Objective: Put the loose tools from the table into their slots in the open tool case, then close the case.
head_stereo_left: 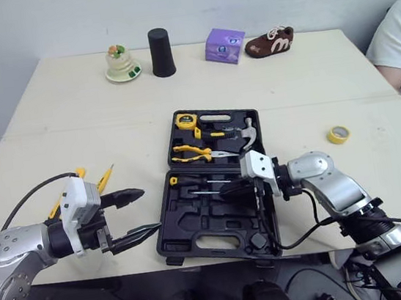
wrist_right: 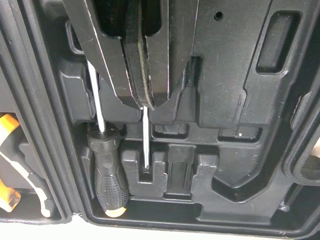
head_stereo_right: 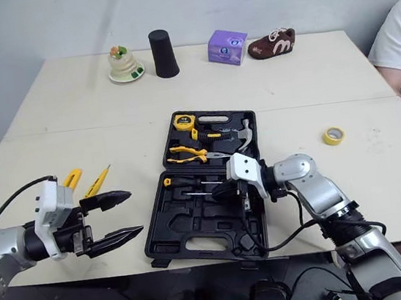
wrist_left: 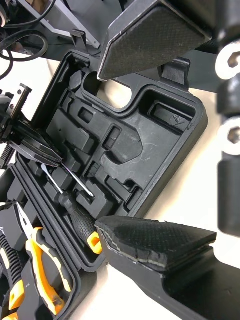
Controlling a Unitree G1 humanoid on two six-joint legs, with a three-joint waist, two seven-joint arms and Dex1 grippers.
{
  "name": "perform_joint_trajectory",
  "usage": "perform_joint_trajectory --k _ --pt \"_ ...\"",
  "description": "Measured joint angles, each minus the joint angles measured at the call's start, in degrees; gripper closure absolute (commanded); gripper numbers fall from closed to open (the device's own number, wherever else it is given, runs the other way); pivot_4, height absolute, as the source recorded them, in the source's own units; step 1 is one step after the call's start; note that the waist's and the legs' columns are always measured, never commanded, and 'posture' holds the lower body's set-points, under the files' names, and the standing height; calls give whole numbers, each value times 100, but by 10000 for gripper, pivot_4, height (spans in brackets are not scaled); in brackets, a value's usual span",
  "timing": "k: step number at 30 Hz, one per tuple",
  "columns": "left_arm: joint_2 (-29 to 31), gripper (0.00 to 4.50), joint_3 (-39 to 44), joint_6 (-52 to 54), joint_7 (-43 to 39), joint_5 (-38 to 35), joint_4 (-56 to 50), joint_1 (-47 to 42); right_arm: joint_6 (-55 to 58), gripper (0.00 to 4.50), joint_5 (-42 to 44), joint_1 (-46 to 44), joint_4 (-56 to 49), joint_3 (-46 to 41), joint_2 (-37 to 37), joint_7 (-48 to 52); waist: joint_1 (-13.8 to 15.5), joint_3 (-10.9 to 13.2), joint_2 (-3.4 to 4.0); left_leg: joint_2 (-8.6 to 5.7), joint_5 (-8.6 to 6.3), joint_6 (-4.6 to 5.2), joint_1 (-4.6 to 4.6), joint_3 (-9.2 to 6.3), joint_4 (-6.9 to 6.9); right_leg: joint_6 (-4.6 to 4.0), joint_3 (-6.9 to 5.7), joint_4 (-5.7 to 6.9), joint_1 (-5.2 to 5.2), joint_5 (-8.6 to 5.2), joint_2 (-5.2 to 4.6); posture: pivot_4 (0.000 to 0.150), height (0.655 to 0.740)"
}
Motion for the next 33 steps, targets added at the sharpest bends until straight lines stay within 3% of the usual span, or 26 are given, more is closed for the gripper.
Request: perform_joint_trajectory --k 6,10,16,21,26,33 --pt "-7 0 172 -217 65 186 49 125 -332 44631 829 450 45 -675 145 497 8 20 30 12 16 17 -32 2 -3 -11 -5 -1 -16 -4 13 1500 7400" --pt "-116 0 572 -720 171 564 669 183 13 31091 1606 704 -325 -1512 -329 714 5 48 75 10 13 35 -43 15 -2 -11 -18 1 -29 -4 12 1500 7400" --pt "-550 0 1699 -1459 797 1092 1699 461 -371 1143 1727 1286 -383 -3098 -1093 177 4 51 71 21 -3 37 -44 31 -4 -10 -31 0 -33 -4 17 1500 7400" --pt "-634 0 2631 -2024 1358 1418 2547 576 -1015 100 1460 1698 370 -4026 -1637 -182 3 54 65 18 -9 46 -40 42 0 -9 -28 -11 -33 -4 13 1500 7400" --pt "-176 0 3708 -2519 1816 1665 4508 725 -2230 100 1032 2261 2347 -5071 -2218 -667 -9 65 51 20 -16 43 -24 61 -10 -9 -27 -18 -38 -5 7 1500 7400" --pt "-59 0 4105 -3408 2612 2020 6399 1057 -3543 100 613 3255 4951 -5653 -2696 -1729 -30 66 50 31 -52 3 -18 67 -18 -14 -6 -22 -46 -7 -5 1500 7400"
